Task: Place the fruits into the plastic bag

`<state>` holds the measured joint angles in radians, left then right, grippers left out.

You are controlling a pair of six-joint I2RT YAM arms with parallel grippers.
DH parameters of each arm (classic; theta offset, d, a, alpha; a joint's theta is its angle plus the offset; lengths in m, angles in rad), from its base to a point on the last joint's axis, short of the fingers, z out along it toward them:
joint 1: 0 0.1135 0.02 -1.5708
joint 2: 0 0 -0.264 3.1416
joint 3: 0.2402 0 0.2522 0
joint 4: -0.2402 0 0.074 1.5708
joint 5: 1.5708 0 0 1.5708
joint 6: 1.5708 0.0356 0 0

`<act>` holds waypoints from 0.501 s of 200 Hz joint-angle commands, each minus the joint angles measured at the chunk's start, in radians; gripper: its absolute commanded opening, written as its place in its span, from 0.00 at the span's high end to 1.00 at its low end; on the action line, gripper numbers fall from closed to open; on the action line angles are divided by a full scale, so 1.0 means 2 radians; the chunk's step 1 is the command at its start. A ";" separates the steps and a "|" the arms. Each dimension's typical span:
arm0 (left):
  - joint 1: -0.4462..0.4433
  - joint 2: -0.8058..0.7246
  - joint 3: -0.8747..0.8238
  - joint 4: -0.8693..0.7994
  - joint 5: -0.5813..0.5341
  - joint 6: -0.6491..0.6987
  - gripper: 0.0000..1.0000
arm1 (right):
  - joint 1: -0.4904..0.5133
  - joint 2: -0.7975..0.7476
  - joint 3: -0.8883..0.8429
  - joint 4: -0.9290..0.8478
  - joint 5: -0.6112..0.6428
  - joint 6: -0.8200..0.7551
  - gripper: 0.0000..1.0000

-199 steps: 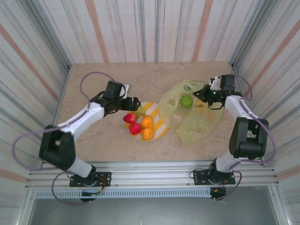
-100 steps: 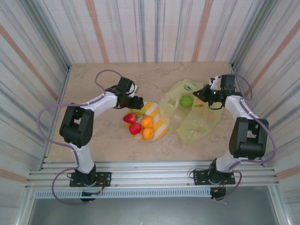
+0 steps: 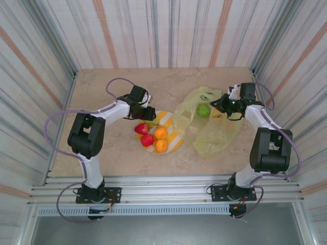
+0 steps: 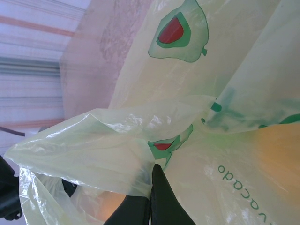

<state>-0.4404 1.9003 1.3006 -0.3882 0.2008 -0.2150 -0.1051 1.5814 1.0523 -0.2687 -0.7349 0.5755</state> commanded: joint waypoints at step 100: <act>-0.088 -0.223 -0.103 0.072 -0.065 -0.034 0.47 | -0.008 -0.015 -0.005 0.006 -0.024 0.001 1.00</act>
<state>-0.5301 1.6096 1.1770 -0.2893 0.1326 -0.2493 -0.1074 1.5814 1.0523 -0.2607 -0.7609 0.5755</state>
